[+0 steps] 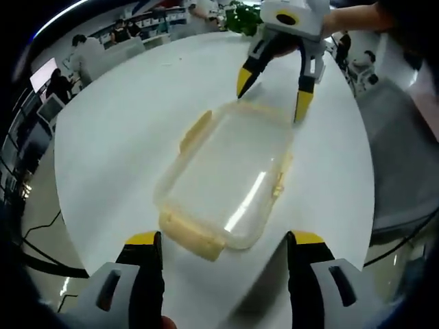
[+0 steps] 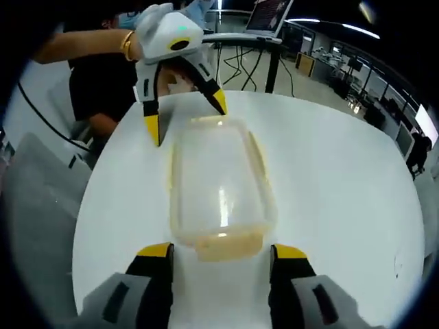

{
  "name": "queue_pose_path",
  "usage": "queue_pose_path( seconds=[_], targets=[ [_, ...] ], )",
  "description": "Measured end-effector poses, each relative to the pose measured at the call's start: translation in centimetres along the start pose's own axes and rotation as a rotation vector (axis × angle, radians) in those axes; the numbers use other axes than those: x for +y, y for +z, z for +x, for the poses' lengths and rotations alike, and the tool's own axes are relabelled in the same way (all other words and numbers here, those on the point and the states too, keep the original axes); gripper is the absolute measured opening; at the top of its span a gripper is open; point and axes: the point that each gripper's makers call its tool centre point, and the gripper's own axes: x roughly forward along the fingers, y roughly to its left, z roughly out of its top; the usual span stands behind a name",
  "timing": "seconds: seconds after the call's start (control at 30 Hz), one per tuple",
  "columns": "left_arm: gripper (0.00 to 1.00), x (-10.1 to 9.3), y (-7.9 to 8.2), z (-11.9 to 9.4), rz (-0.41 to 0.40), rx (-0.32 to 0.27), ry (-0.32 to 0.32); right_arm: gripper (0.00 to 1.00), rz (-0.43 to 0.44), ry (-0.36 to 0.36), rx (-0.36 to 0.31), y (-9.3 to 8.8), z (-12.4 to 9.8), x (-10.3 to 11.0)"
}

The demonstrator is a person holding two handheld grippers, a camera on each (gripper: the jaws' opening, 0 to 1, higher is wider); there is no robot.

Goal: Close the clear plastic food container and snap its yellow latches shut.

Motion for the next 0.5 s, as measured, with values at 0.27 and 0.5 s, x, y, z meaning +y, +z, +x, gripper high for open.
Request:
queue_pose_path(
  seconds=[0.27, 0.5],
  targets=[
    [0.71, 0.25, -0.17, -0.03, 0.025, 0.01, -0.016, 0.51, -0.027, 0.006, 0.02, -0.11, 0.53, -0.26],
    [0.71, 0.08, -0.16, 0.0, 0.042, 0.01, -0.027, 0.49, -0.058, 0.032, 0.035, -0.05, 0.86, -0.18]
  ],
)
